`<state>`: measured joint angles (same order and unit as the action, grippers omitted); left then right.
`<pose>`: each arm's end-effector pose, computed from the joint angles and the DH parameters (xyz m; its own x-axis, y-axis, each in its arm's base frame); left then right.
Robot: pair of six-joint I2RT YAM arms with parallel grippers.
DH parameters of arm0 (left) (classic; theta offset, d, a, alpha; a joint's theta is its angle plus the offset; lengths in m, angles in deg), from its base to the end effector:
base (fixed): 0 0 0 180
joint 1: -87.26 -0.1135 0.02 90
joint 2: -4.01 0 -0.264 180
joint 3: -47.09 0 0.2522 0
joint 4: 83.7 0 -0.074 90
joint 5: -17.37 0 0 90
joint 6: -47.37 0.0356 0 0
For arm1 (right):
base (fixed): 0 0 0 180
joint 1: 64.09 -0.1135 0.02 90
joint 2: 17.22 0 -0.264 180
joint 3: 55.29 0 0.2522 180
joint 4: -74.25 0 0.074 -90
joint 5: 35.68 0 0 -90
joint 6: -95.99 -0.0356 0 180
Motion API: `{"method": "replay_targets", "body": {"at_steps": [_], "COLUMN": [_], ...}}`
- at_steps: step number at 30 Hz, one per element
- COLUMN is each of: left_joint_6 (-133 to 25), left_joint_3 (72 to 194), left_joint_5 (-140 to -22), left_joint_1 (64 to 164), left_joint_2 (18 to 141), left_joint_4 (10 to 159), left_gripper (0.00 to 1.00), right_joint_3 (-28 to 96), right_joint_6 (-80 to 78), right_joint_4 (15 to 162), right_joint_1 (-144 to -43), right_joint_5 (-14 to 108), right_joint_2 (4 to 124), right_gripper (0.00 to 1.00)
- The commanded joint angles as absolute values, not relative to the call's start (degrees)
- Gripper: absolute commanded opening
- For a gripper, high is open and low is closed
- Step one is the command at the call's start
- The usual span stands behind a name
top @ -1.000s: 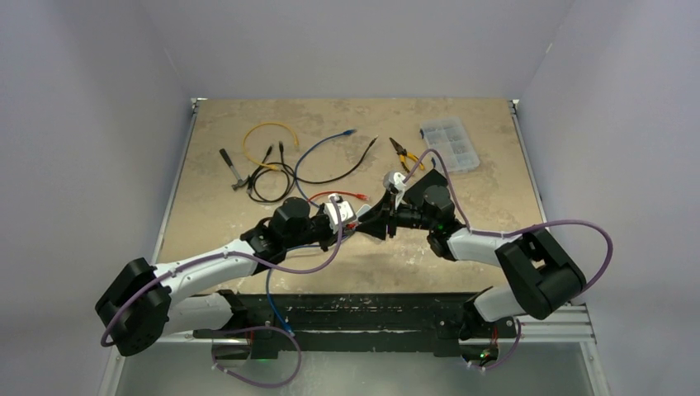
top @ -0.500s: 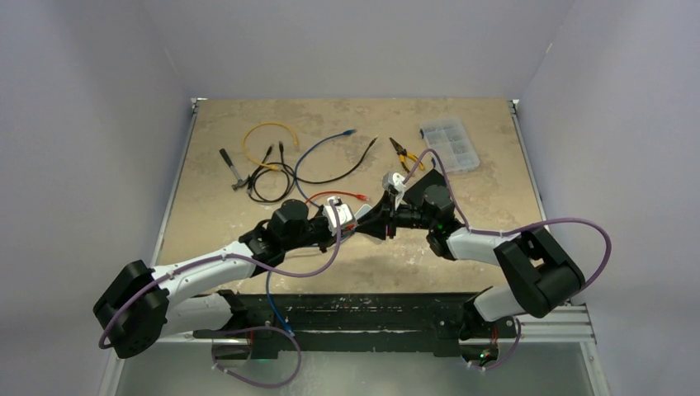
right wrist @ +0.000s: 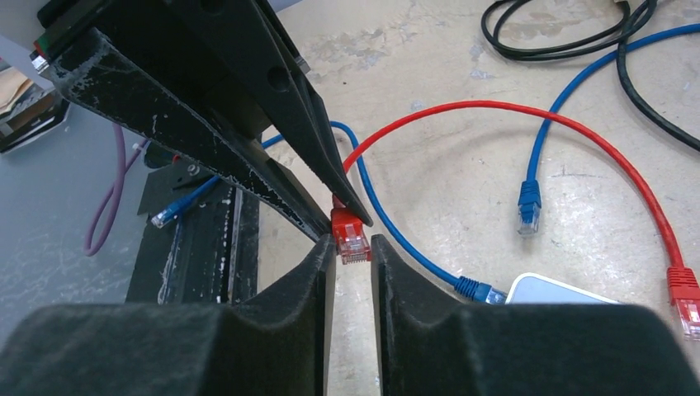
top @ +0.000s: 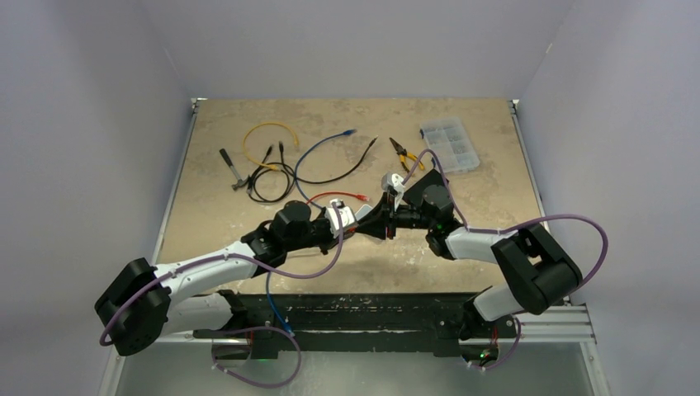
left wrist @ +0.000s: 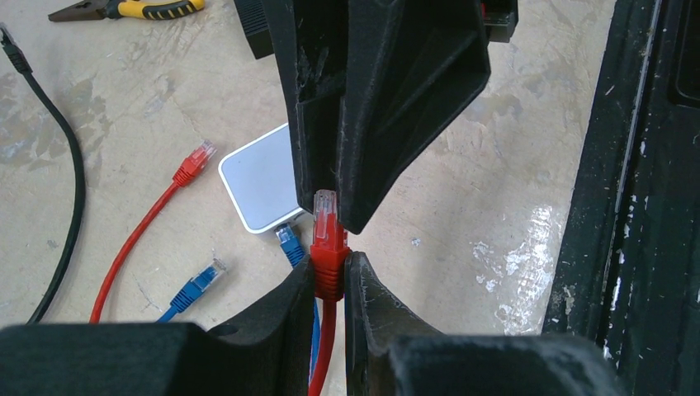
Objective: Insert the plug into the switch port
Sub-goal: Pick up the connector from the center of the board.
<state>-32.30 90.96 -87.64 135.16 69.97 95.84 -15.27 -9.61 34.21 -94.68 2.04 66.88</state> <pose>0.1582 -0.1889 0.2182 -0.0957 0.3642 -0.9264 0.9089 0.4114 0.0679 0.2177 0.1614 0.1939 -0.3248 -0.0009 -0.9458 -0.9378 0.1302 0.3219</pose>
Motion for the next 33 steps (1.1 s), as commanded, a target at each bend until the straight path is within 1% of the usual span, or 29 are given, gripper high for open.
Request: {"method": "replay_targets", "body": {"at_steps": [1, 6, 7, 10, 12, 13, 16, 17, 18, 19, 21, 23, 25, 30, 33], "left_joint_6": [-30.66, -30.38, -30.36, -30.33, -30.4, -30.53, -31.46, -31.72, -31.95, -32.55, -34.82, -38.76, -43.91, -45.91, -48.53], "left_joint_3": [92.62, 92.5, 92.53, 92.3, 92.08, 91.99, 91.68, 91.39, 91.03, 90.5, 88.95, 85.86, 82.79, 80.58, 78.66], "left_joint_5": [-89.09, -88.65, -88.56, -88.48, -88.45, -88.49, -88.49, -88.64, -89.49, -90.89, -98.91, -106.72, -111.79, -115.78, -118.4], "left_joint_1": [135.69, 135.69, 135.71, 135.69, 135.72, 135.69, 135.66, 135.55, 135.25, 134.44, 131.14, 126.08, 122.85, 121.84, 121.57], "left_joint_2": [70.22, 69.96, 69.88, 69.33, 69.01, 68.86, 68.46, 68.36, 68.4, 68.38, 68.23, 67.74, 66.99, 64.52, 62.81], "left_joint_4": [98.84, 98.6, 98.48, 98.4, 98.29, 98.17, 97.56, 97.66, 98.16, 98.95, 102.45, 109.64, 117.12, 121.39, 126.88], "left_gripper": [0.0, 0.01, 0.01, 0.03, 0.08, 0.14, 0.35, 0.39, 0.42, 0.43, 0.44, 0.46, 0.47, 0.47, 0.47], "right_joint_3": [-13.32, -13.23, -13.18, -13.14, -13.13, -13.14, -13.36, -13.46, -13.62, -13.84, -14.37, -14.9, -15.32, -15.21, -14.63], "right_joint_6": [-9.66, -9.19, -9.07, -8.91, -8.87, -8.8, -8.25, -7.87, -7.57, -7.37, -6.84, -6.77, -6.78, -5.54, -4.3], "right_joint_4": [31.76, 32.26, 32.43, 32.64, 32.57, 32.55, 32.68, 32.72, 32.73, 32.71, 32.6, 32.17, 32.07, 33.77, 35.25], "right_joint_1": [-94.67, -94.67, -94.67, -94.67, -94.67, -94.67, -94.66, -94.66, -94.64, -94.66, -94.67, -94.67, -94.62, -94.56, -94.59], "right_joint_5": [0.34, 0.09, 0.09, -0.27, -0.52, -0.57, -0.7, -0.7, -0.7, -0.63, -0.7, -1.1, -1.14, -1.35, -1.55], "right_joint_2": [67.24, 67.25, 67.25, 67.33, 67.29, 67.18, 66.61, 66.33, 66.02, 65.71, 65.07, 64.28, 63.29, 59.75, 57.76], "right_gripper": [0.22, 0.01, 0.0, 0.0, 0.0, 0.0, 0.0, 0.0, 0.0, 0.0, 0.0, 0.0, 0.0, 0.0, 0.0]}}
